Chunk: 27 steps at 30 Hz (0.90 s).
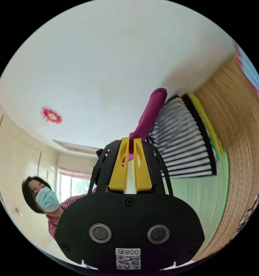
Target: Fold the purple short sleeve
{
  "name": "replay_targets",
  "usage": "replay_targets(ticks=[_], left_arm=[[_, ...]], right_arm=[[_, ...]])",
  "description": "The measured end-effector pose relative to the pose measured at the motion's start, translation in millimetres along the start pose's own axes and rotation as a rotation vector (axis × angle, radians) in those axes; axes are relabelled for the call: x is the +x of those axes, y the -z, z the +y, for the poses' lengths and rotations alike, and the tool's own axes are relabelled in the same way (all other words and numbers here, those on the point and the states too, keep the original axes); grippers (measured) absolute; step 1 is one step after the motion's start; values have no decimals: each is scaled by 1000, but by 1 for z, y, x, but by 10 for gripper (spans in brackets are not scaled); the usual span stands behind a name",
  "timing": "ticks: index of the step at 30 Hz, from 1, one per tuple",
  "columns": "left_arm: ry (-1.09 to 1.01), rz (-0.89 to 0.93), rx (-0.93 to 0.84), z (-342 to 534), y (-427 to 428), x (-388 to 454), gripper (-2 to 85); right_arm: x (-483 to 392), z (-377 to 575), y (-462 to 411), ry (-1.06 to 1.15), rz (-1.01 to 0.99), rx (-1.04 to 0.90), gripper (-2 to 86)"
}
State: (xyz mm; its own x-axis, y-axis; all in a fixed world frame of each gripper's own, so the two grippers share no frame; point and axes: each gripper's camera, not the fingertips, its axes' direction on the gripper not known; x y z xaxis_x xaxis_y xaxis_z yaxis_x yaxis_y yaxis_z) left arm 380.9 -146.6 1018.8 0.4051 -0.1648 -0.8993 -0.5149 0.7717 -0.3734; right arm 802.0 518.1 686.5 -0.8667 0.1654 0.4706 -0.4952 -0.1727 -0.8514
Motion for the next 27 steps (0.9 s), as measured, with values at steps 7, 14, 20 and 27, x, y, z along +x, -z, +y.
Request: replay_targets(ticks=[7, 14, 20, 27], left_arm=[[53, 42, -18, 6, -47, -48, 43], [54, 21, -78, -10, -82, -84, 48], [84, 24, -2, 4, -74, -107, 51], [148, 14, 3, 16, -78, -146, 38]], right_arm=[[76, 58, 0, -153, -43, 16, 20], [41, 75, -6, -125, 37, -29, 18], [29, 132, 5, -144, 42, 62, 10], [-6, 210, -7, -88, 82, 175, 1]])
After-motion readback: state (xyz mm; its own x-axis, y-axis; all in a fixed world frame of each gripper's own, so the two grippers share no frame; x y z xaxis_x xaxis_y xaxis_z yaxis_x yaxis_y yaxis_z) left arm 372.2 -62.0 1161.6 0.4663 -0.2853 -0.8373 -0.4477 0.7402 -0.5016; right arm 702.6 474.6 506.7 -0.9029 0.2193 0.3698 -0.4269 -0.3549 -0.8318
